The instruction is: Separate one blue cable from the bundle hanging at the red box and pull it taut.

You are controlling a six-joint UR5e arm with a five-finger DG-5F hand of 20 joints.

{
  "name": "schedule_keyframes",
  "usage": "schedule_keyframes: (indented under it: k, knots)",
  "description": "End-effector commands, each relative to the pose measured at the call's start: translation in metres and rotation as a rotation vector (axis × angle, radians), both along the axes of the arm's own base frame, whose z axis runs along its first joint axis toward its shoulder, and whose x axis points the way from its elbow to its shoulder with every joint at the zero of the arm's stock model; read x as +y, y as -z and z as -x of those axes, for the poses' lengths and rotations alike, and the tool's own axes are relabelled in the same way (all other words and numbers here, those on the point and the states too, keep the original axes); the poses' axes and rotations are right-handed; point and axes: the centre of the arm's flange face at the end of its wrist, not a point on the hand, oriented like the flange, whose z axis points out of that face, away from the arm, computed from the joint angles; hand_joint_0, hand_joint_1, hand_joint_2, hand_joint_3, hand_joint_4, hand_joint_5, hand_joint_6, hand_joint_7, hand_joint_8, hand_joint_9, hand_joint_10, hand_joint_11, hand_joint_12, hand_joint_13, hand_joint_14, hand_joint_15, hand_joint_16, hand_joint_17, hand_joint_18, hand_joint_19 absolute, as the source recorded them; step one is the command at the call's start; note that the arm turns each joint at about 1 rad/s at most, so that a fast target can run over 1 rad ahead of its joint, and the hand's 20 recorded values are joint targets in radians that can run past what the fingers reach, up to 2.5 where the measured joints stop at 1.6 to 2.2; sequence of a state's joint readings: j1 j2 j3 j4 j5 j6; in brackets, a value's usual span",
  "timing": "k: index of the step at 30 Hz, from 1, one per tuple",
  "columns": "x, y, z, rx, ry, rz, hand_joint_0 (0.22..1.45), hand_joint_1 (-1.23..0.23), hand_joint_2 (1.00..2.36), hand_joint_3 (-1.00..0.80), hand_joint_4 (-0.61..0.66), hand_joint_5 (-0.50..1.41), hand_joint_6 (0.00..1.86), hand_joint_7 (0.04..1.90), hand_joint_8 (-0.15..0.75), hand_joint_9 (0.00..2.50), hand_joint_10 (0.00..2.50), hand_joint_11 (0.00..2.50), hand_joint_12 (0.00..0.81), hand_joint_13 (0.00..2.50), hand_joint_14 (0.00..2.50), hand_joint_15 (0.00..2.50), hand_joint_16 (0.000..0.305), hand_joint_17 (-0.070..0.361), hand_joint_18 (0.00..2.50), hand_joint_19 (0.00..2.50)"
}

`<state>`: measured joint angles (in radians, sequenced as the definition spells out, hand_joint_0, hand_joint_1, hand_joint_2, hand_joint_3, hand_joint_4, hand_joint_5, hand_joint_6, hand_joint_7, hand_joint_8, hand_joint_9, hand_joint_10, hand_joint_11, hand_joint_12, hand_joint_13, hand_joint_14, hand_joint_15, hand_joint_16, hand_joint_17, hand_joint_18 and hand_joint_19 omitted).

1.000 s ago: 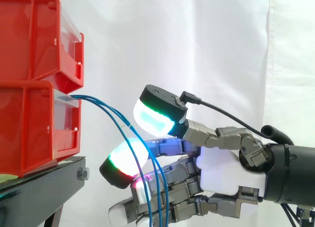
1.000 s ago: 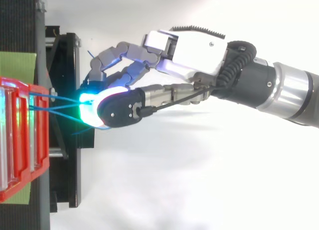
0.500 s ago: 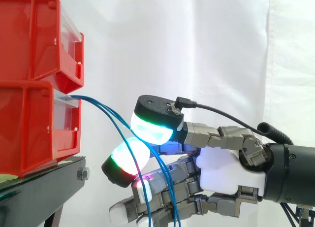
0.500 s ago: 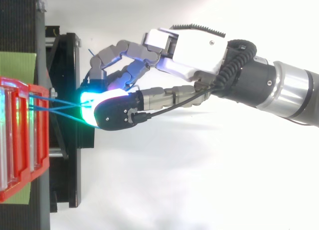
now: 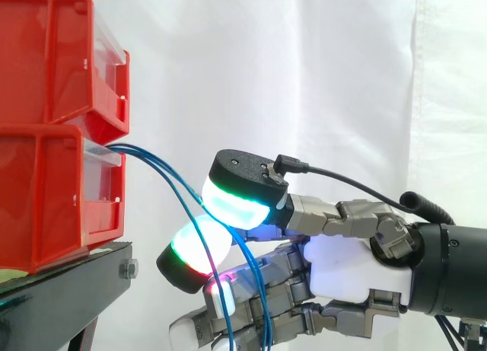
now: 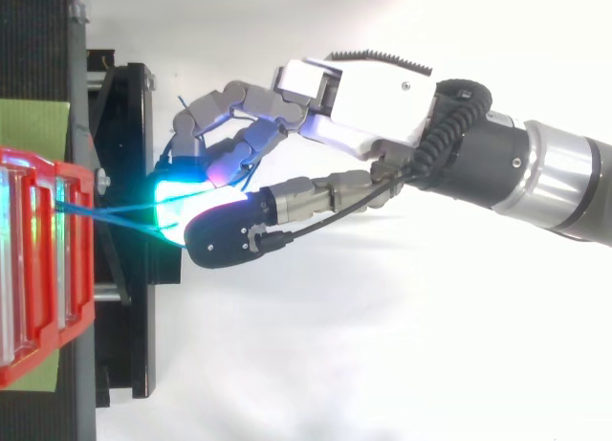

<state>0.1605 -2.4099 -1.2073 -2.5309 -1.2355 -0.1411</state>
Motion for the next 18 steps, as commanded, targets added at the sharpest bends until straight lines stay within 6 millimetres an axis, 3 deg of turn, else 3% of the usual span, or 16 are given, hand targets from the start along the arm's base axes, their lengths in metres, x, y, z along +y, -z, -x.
schedule_keyframes:
  k: [1,3,12,18]
  knots:
    - [0.0016,0.0002,0.0001,0.002,-0.001,0.000,0.72,-0.80,1.00,-0.44,0.04,-0.19,0.94,1.01,0.296,0.94,0.02,0.84,0.332,0.70,0.01,0.39,0.046,0.103,0.70,0.55]
    - [0.0016,0.0002,0.0001,0.002,-0.001,0.000,0.73,-0.80,1.00,-0.50,0.06,-0.19,0.94,0.99,0.294,0.94,0.02,0.84,0.330,0.70,0.02,0.39,0.046,0.104,0.70,0.55]
    - [0.0014,0.0015,0.0010,0.009,-0.002,-0.002,0.53,-0.74,1.00,-0.50,0.13,-0.17,0.92,0.99,0.310,1.00,0.02,0.84,0.342,0.73,0.02,0.40,0.049,0.109,0.72,0.56]
    - [0.0014,0.0015,0.0010,0.008,-0.002,-0.003,0.50,-0.47,1.00,-0.50,0.14,-0.17,0.90,0.96,0.323,1.03,0.02,0.81,0.355,0.74,0.01,0.40,0.052,0.116,0.75,0.58]
